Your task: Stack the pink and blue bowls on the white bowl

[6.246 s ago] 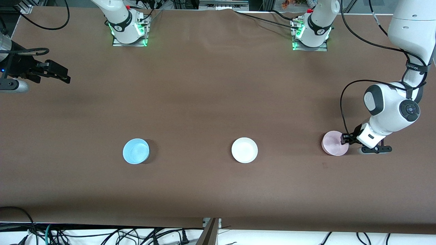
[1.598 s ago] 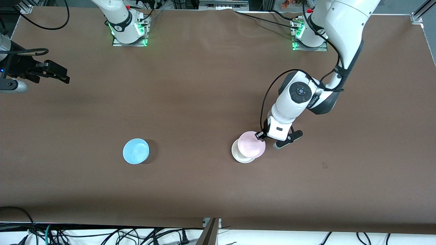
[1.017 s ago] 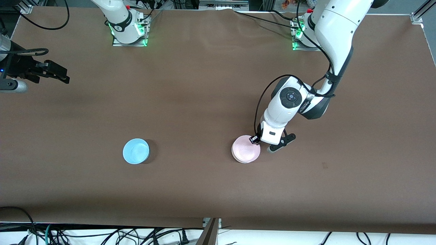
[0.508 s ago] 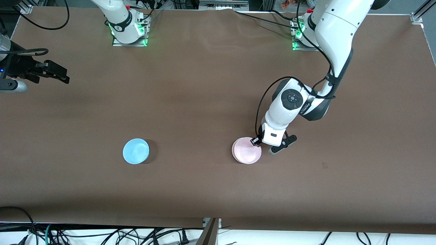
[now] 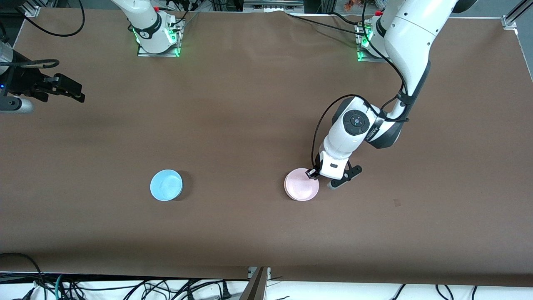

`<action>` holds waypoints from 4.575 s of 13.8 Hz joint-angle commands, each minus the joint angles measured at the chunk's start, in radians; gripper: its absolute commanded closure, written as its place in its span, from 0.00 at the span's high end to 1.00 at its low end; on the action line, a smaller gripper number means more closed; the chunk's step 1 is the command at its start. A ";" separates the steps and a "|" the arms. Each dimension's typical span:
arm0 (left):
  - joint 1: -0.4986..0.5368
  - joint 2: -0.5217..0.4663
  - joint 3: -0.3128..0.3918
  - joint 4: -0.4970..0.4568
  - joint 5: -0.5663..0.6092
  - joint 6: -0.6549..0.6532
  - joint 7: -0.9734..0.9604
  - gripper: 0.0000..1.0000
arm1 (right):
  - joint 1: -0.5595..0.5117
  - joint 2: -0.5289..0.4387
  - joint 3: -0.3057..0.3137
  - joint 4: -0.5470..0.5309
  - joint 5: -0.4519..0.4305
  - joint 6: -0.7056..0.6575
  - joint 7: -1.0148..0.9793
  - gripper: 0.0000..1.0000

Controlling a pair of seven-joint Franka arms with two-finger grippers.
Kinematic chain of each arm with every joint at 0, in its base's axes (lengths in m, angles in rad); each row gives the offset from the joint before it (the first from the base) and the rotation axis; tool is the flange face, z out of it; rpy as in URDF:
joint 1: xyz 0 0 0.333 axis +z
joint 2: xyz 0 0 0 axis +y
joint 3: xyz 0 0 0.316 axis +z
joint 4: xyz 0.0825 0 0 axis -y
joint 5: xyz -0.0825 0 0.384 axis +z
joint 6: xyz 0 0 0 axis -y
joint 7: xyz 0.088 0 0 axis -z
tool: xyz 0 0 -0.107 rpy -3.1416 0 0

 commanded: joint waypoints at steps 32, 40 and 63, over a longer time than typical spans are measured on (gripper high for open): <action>0.057 0.031 0.026 0.343 0.048 -0.327 0.052 0.36 | -0.010 -0.012 0.000 -0.012 -0.009 0.019 0.012 1.00; 0.413 -0.083 0.006 0.341 -0.191 -0.560 0.761 0.29 | -0.011 -0.005 -0.001 -0.010 -0.006 0.027 -0.002 1.00; 0.692 -0.323 0.002 0.320 -0.189 -0.846 1.196 0.30 | 0.015 0.377 0.007 -0.176 0.016 0.585 0.024 1.00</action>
